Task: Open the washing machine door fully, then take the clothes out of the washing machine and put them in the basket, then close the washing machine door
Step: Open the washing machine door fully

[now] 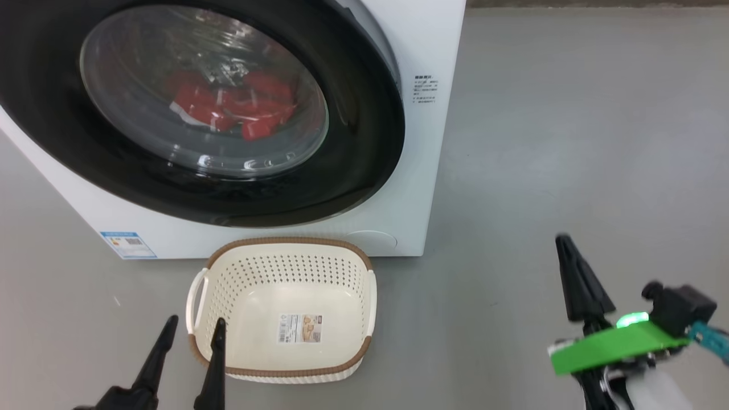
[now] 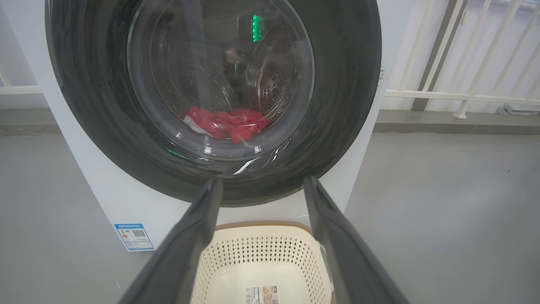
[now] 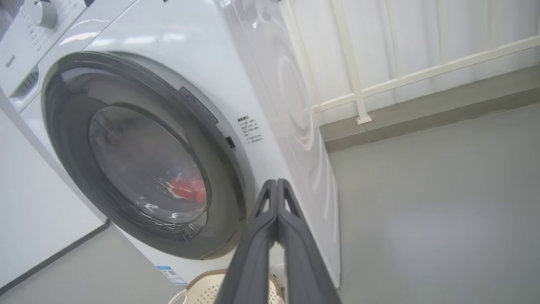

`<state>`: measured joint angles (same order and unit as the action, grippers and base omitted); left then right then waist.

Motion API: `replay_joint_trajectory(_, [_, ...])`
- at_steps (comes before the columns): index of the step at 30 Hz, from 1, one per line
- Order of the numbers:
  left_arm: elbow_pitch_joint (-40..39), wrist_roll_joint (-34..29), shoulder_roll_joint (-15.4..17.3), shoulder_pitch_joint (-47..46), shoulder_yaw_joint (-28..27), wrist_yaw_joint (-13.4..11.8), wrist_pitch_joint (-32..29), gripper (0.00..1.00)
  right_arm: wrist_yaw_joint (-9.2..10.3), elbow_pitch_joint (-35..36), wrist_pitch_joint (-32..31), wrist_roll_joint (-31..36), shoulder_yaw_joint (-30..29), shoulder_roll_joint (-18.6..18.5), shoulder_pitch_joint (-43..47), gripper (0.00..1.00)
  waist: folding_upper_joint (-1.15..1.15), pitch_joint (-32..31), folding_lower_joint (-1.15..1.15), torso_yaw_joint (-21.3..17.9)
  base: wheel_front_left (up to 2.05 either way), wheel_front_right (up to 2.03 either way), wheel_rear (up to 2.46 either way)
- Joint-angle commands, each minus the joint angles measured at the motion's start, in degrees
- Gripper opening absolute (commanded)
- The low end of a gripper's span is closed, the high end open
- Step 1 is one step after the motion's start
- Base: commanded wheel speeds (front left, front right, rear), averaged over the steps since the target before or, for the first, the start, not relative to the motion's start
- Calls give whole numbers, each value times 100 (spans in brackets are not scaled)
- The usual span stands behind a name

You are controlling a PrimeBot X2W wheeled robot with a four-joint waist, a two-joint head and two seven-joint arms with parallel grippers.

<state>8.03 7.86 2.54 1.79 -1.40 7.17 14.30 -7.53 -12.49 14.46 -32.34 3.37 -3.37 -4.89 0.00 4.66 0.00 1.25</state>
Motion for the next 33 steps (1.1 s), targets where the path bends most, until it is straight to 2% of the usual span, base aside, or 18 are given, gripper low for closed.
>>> replay_joint_trajectory(1, [-155, 37, 54, -222, -150, 31, 70, 100, 4, 176, 54, -127, 195, -62, -340, 0, 0, 62, 0, 30, 0, 0, 0])
replay_joint_trajectory(8, [-164, 107, 48, -452, -9, 32, 70, 100, 4, 83, 54, -1479, 524, -113, -1499, 0, 0, 303, 0, 201, 0, 0, 0])
replay_joint_trajectory(18, [-136, 218, 41, -777, 134, 32, 70, 100, 4, -411, -111, -2949, 1141, -774, -3123, 0, 0, 641, 0, 618, 0, 0, 0])
replay_joint_trajectory(24, [-112, 290, 38, -949, 241, 32, 70, 100, 4, -748, -770, -3907, 1376, -1056, -3910, 0, 0, 843, 0, 805, 0, 0, 0])
replay_joint_trajectory(32, [-80, 343, 35, -1083, 382, 32, 70, 100, 4, -1263, -2247, -5146, 1591, -1265, -4642, 0, 0, 1006, 0, 964, 0, 0, 0])
replay_joint_trajectory(33, [-80, 343, 35, -1083, 382, 32, 70, 100, 4, -1263, -2247, -5146, 1591, -1265, -4642, 0, 0, 1006, 0, 964, 0, 0, 0])
